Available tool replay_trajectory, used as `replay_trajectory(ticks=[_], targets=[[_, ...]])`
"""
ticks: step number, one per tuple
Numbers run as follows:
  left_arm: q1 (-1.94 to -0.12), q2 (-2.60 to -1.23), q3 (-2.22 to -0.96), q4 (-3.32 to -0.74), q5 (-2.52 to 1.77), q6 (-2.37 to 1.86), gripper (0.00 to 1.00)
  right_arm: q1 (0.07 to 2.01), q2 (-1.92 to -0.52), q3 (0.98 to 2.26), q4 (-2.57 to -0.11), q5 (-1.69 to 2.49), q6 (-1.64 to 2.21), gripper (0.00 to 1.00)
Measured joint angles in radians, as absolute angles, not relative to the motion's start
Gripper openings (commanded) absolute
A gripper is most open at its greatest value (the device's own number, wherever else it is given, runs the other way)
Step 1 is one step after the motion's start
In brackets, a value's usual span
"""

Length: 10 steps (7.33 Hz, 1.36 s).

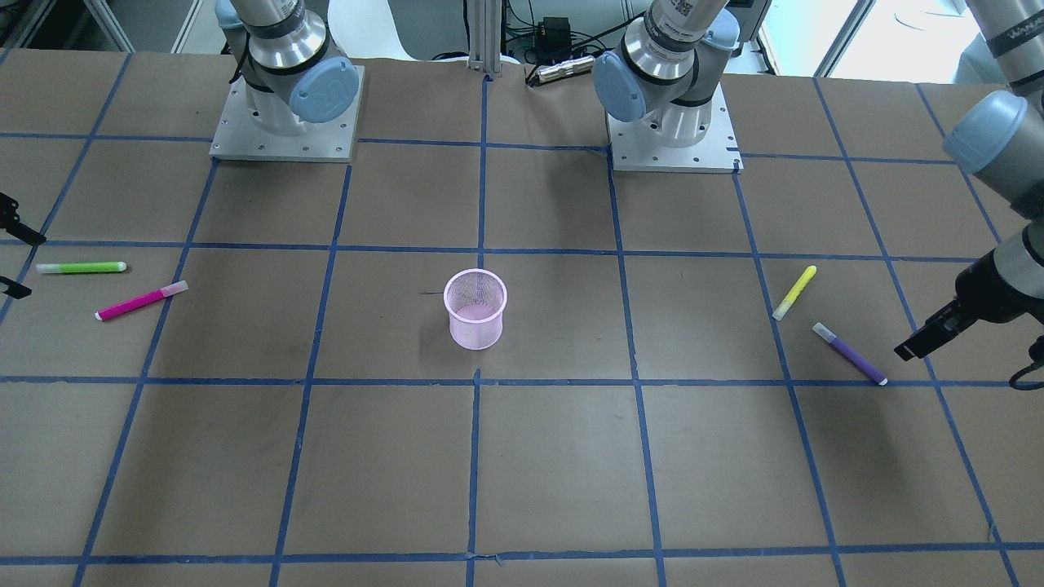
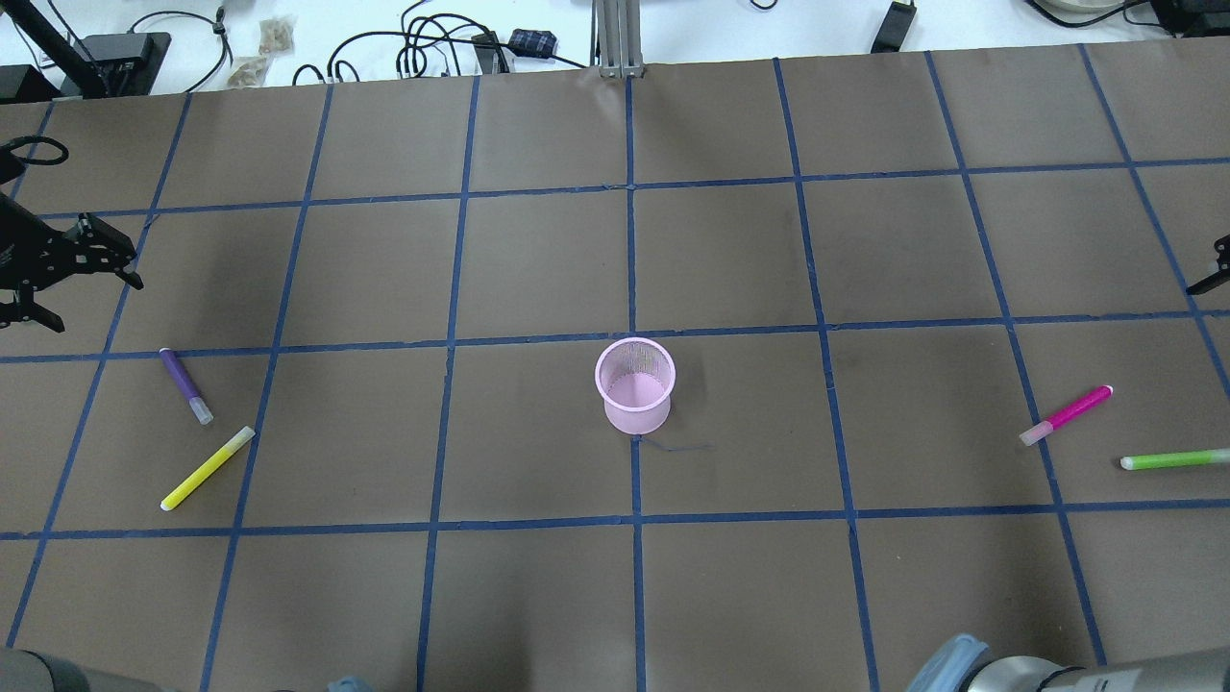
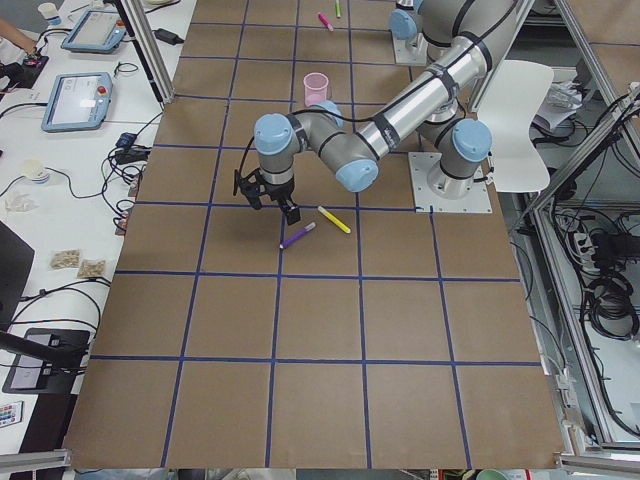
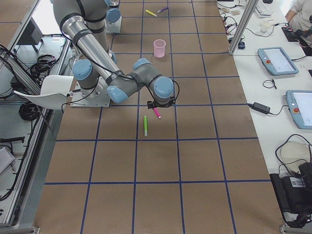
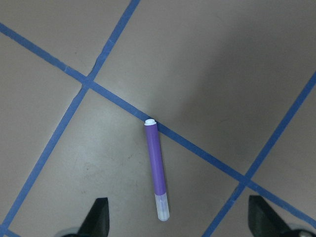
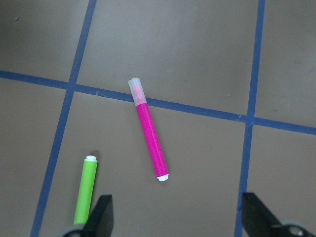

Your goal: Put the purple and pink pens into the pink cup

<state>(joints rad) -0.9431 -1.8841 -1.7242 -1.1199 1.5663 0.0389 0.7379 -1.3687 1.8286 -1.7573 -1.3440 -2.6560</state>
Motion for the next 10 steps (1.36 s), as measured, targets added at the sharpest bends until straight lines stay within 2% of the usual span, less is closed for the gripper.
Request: replay_trajectory(ticks=[4, 5, 8, 9, 10], targets=[[-0.915, -2.004, -1.722, -1.072, 1.562, 0.041, 0.96, 0.732, -1.224, 1.835, -1.768, -1.340, -2.783, 0.85], [-0.915, -2.028, -1.723, -1.065, 1.561, 0.036, 0.87, 0.738, -1.194, 1.835, -1.778, -1.338, -2.791, 0.80], [-0.914, -2.078, -1.723, -1.029, 1.561, 0.033, 0.75, 0.771, -1.149, 1.839, -1.813, -1.332, -2.792, 0.77], [-0.914, -2.086, -1.723, -1.026, 1.561, 0.032, 0.71, 0.775, -1.141, 1.843, -1.822, -1.332, -2.792, 0.73], [-0.914, -2.092, -1.724, -1.025, 1.561, 0.032, 0.63, 0.775, -1.137, 1.849, -1.832, -1.334, -2.792, 0.63]])
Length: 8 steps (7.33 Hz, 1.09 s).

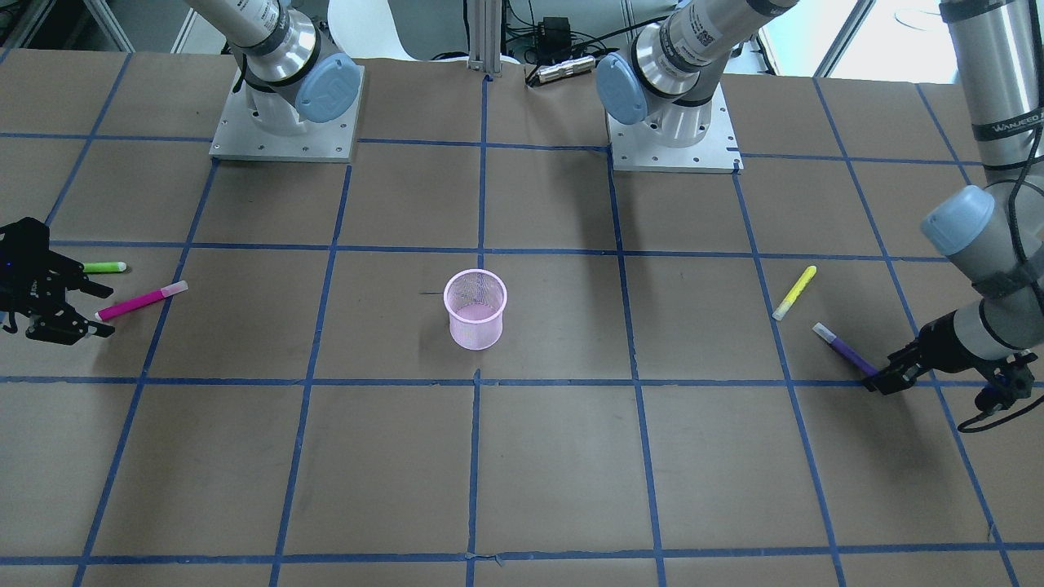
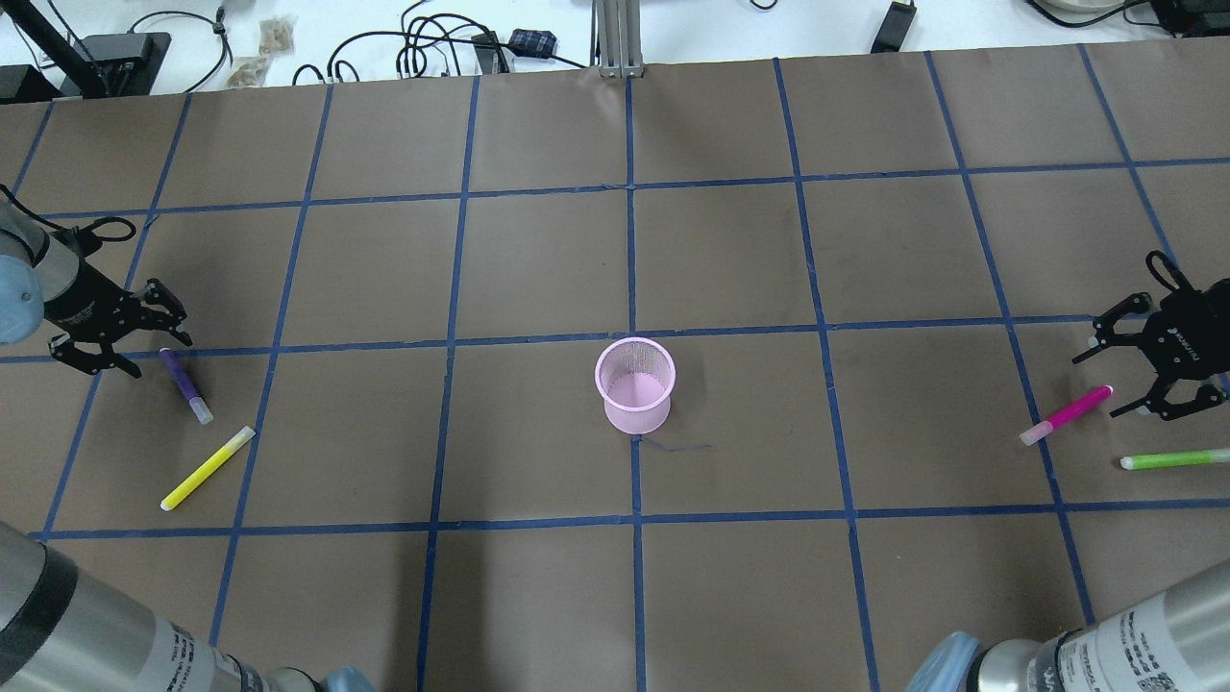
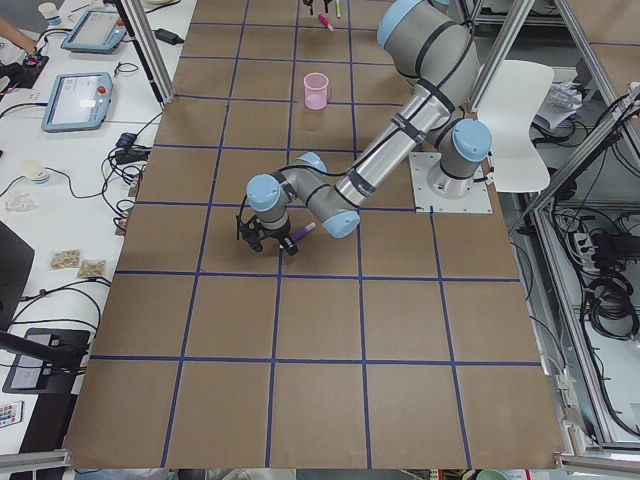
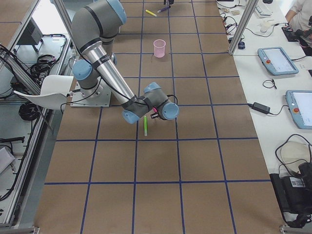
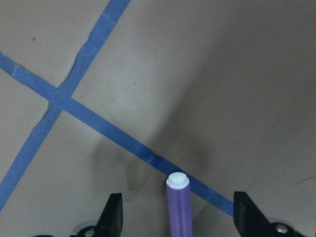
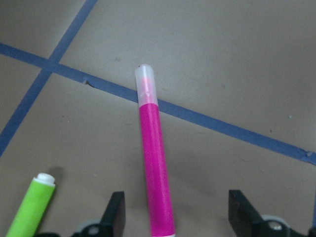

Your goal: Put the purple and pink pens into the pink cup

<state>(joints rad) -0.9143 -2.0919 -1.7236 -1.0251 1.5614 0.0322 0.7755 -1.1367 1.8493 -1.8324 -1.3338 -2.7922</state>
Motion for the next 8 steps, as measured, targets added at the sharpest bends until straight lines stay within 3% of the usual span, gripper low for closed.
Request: replay_trajectory(ticks=[2, 4, 8], targets=[[-0.915, -2.100, -1.723, -1.024, 1.561, 0.033, 0.23, 0.776, -1.134, 1.858, -1.844, -1.338, -2.793, 0.28], [-0.915, -2.101, -1.720, -1.023, 1.558, 0.035, 0.00, 0.776, -1.136, 1.858, -1.847, -1.340, -2.793, 0.15], [-0.917, -2.086, -1.711, -1.034, 1.560, 0.047, 0.00, 0.776, -1.147, 1.852, -1.870, -1.348, -2.783, 0.09]])
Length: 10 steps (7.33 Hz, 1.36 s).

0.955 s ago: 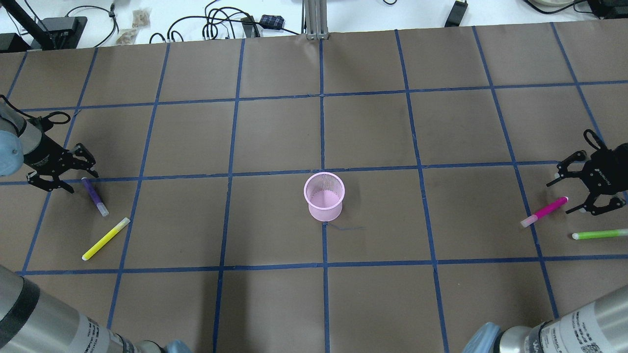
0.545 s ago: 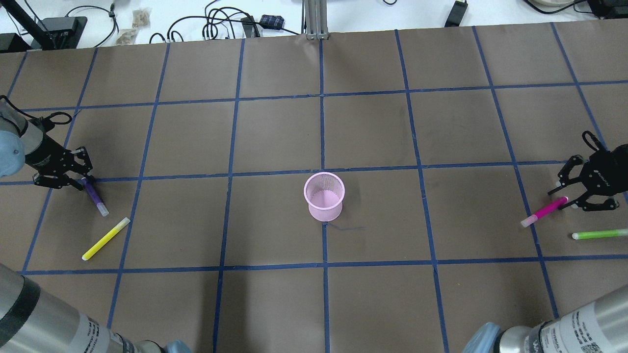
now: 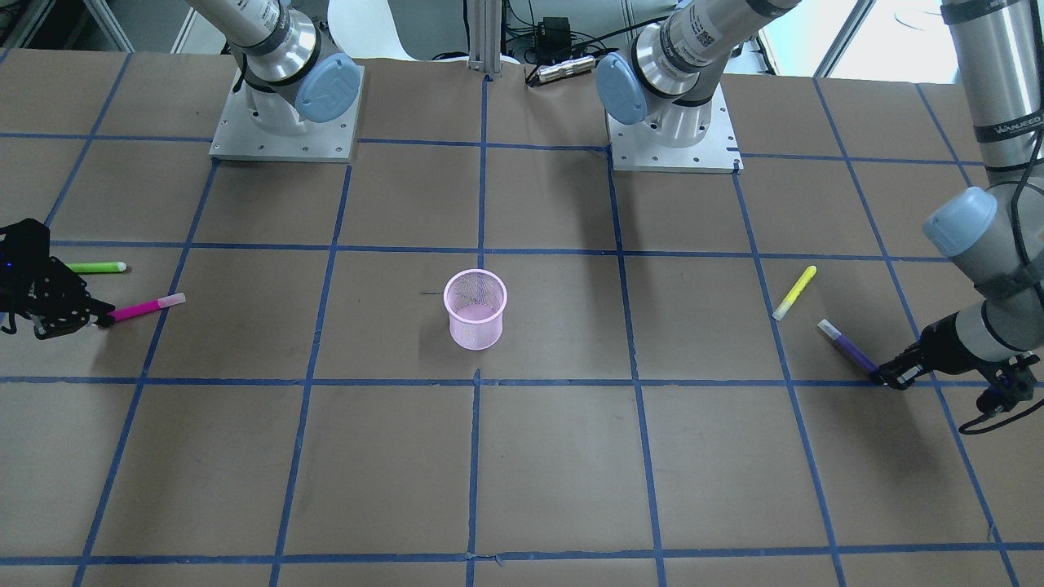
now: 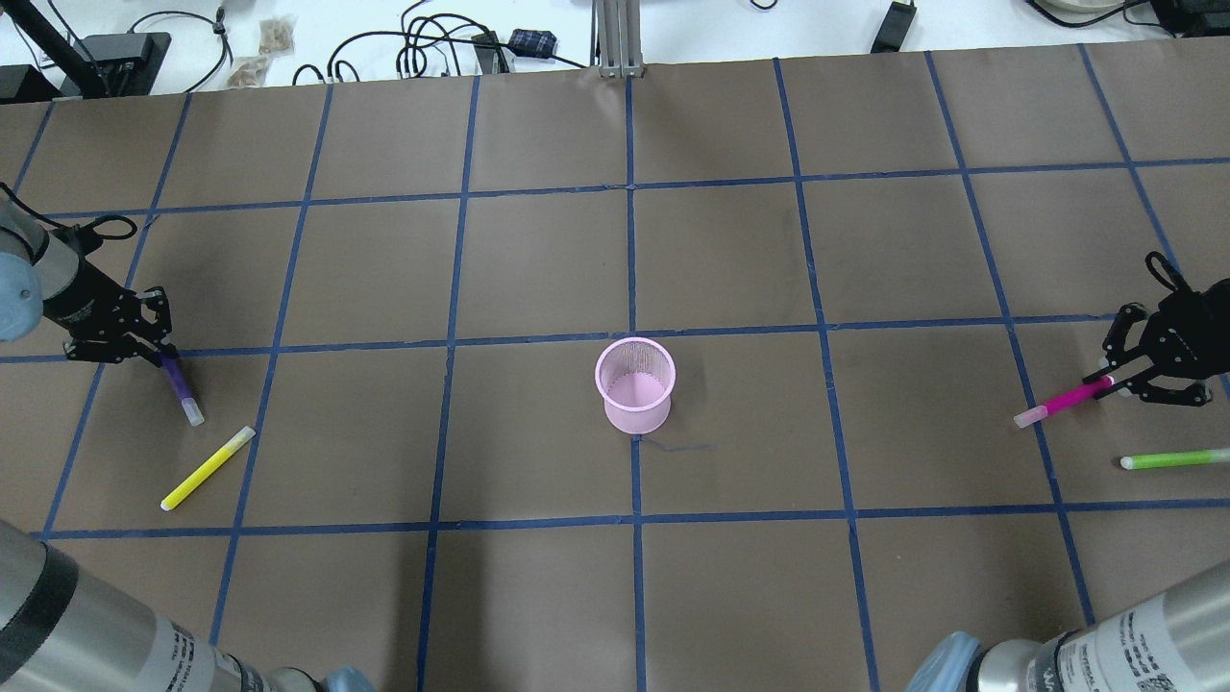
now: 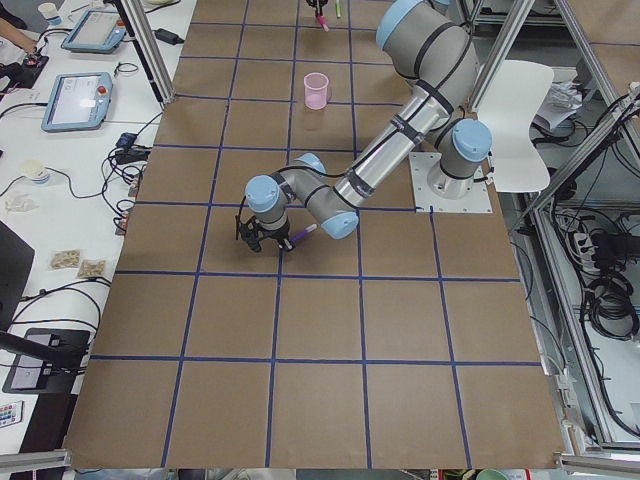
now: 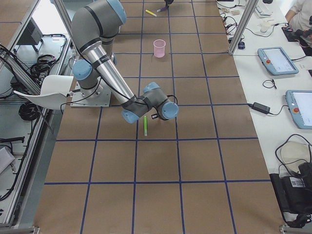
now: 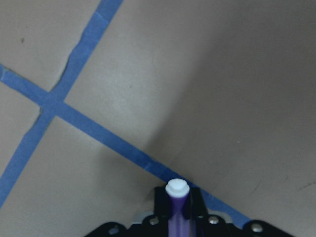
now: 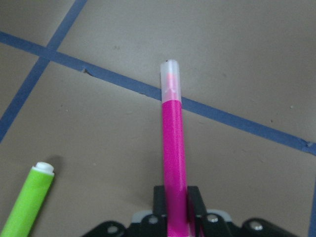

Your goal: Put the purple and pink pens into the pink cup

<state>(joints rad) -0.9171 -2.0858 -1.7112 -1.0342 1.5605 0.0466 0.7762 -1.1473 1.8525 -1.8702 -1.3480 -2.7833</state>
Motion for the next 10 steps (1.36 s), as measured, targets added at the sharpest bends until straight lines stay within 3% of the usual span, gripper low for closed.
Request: replay_trajectory(ticks=[4, 6, 10], targets=[[-0.949, -1.990, -1.632, -1.114, 1.571, 0.050, 0.00, 0.857, -1.259, 1.793, -1.838, -1.385, -2.595, 0.07], [-1.016, -1.915, -1.560, -1.194, 1.573, 0.044, 0.00, 1.001, -1.351, 1.786, -1.797, -1.394, -2.364, 0.07], [-1.189, -1.835, -1.547, -1.208, 1.576, -0.090, 0.00, 1.380, -1.455, 1.745, -1.782, -1.484, -1.803, 0.08]])
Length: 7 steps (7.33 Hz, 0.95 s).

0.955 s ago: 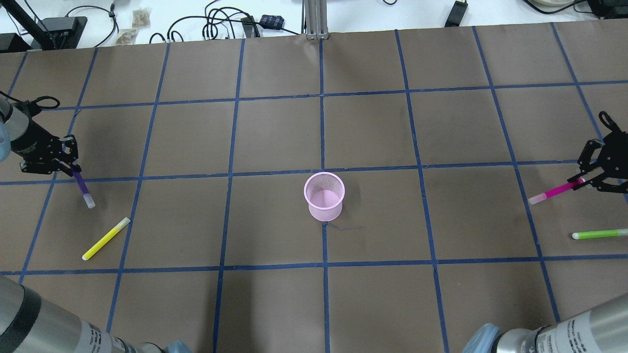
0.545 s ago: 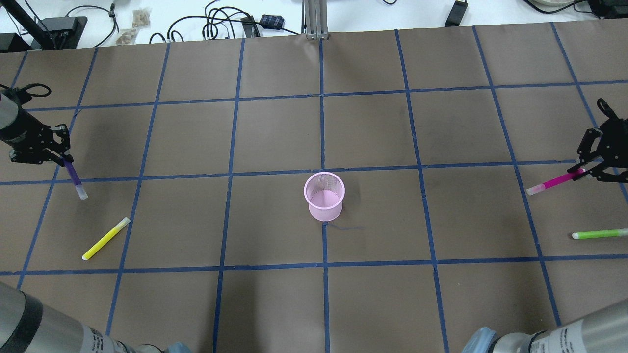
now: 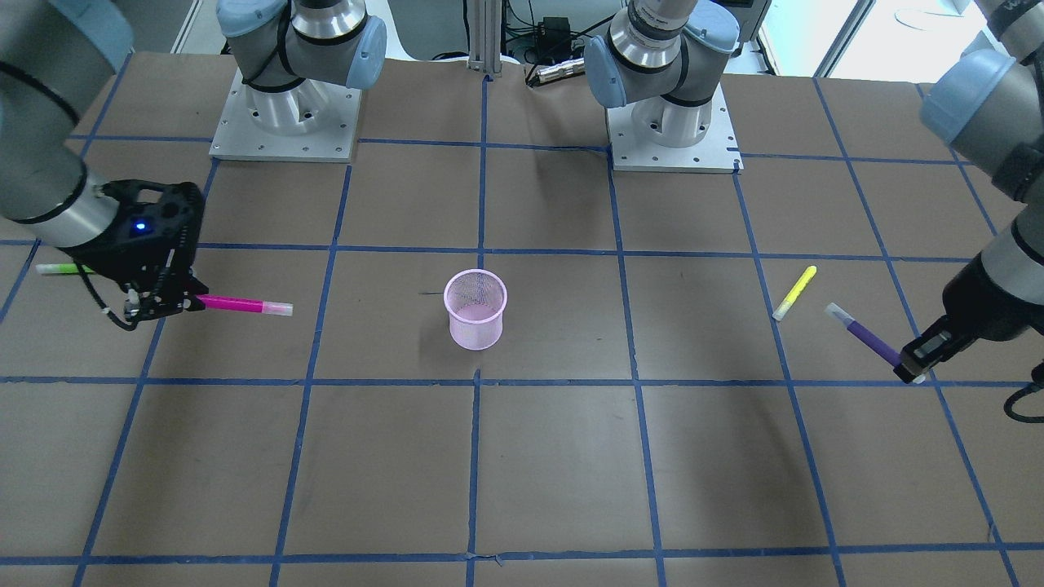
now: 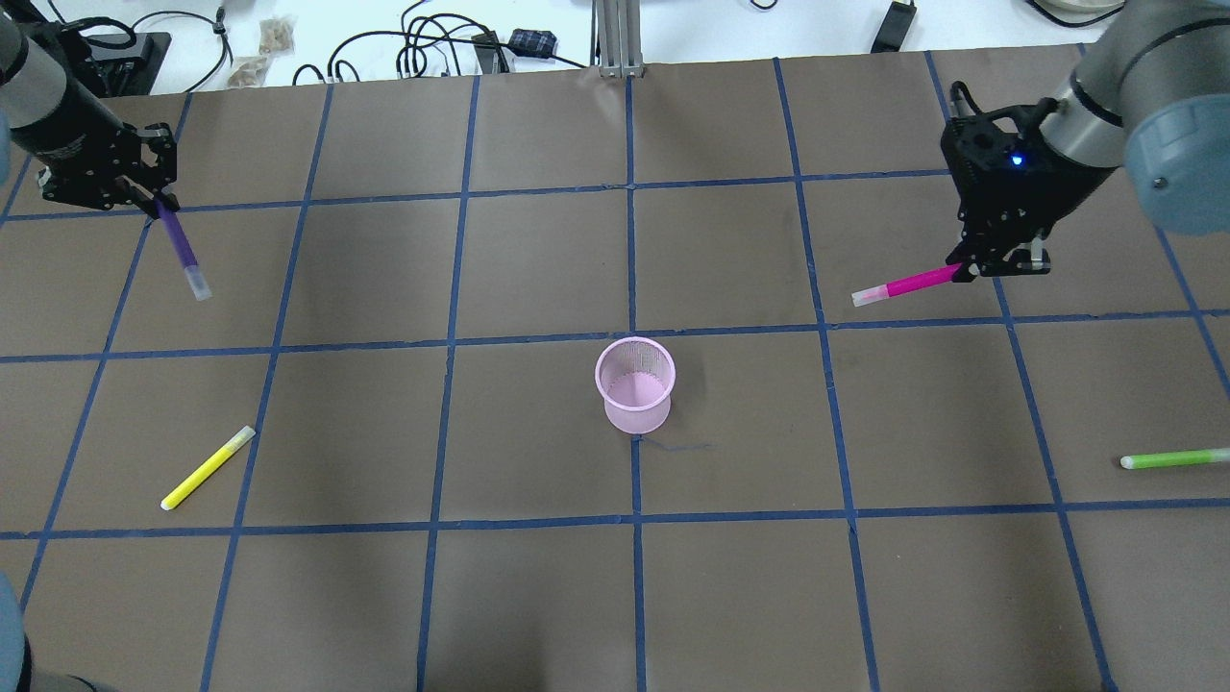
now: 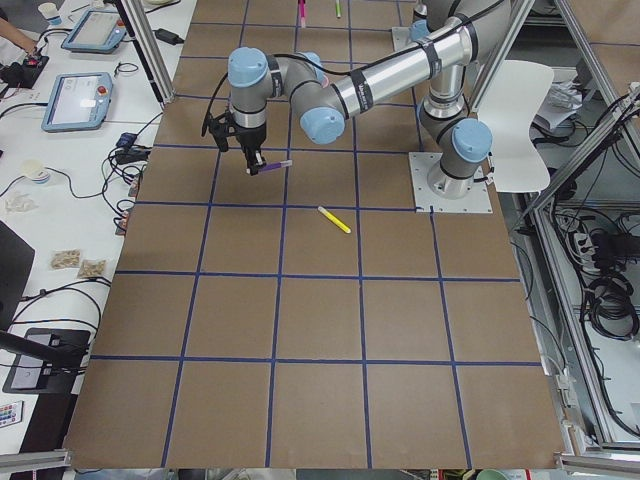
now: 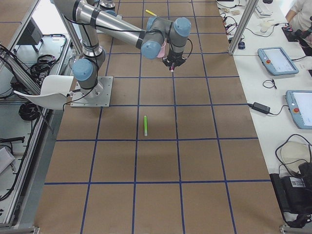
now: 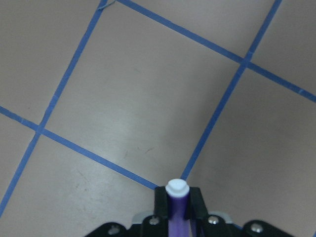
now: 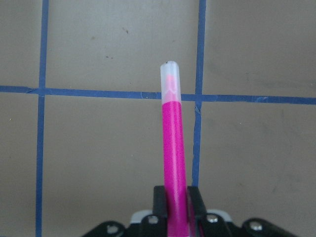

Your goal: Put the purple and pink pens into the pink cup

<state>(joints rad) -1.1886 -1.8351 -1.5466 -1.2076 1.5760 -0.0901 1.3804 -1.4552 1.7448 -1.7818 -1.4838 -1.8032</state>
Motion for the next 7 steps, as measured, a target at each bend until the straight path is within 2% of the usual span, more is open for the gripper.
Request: replay_trajectory(ticks=[3, 7], targets=[[-1.243, -1.814, -1.550, -1.201, 1.573, -0.142, 0.00, 1.645, -1.456, 1.673, -1.731, -1.641, -1.495, 0.10], [-1.305, -1.799, -1.554, -1.173, 1.575, -0.212, 0.00, 1.891, -1.396, 1.659, -1.729, -1.798, -1.231, 0.10]])
